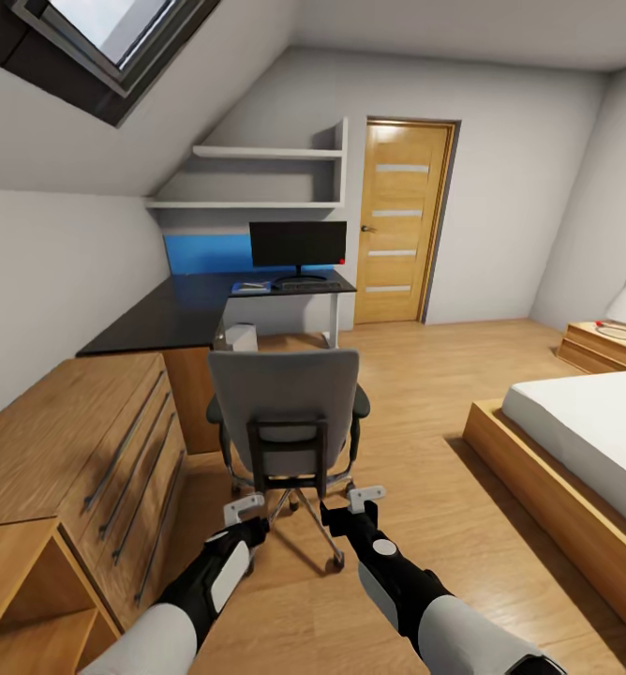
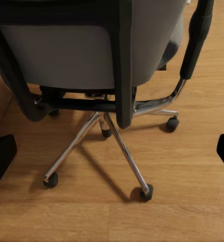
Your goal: In the bedroom, organize the workspace by keeping the computer under the desk, ensuring the monitor is on the desk, placing the keyboard on the desk next to the monitor, placing the mouse on the desk next to the keyboard, moving the folder from the swivel chair onto the desk next to the mouse, stacking the notebook on top of the folder with the pen on top of the notebook, and positioning the swivel chair next to the desk.
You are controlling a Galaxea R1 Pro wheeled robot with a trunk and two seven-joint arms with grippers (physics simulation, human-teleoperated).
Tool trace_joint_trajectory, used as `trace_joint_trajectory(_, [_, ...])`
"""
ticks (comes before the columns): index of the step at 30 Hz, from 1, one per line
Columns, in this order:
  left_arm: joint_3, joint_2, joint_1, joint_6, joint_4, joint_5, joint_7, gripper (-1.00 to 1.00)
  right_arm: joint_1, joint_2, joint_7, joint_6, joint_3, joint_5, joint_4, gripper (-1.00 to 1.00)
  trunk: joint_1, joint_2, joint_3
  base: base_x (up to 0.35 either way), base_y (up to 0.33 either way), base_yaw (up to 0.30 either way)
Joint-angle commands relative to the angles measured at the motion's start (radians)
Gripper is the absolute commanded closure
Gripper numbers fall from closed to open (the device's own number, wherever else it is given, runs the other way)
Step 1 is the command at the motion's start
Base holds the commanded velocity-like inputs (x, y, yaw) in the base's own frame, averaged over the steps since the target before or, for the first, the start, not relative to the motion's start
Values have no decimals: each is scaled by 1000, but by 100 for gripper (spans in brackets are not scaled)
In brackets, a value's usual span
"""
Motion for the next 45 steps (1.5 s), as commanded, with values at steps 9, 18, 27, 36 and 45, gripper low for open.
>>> trace_joint_trajectory(9, [-6,0,-5,-160,86,1,5,-100,-1,0,-7,-21,8,-9,5,-100,35,-64,-29,0,0,0])
trace_joint_trajectory(18, [-6,0,-5,-189,97,1,5,-100,-1,0,-6,-69,13,-5,4,-100,69,-127,-57,0,0,0])
trace_joint_trajectory(27, [-7,0,-5,-191,98,1,4,-100,-1,0,-4,-164,16,-4,9,-100,104,-190,-86,0,0,0])
trace_joint_trajectory(36, [-5,0,-5,-191,98,1,4,-100,-1,0,-4,-173,18,-5,13,-100,138,-253,-114,0,0,0])
trace_joint_trajectory(45, [-5,0,-5,-193,98,0,4,-100,-1,0,-4,-164,18,-4,14,-100,173,-316,-142,0,0,0])
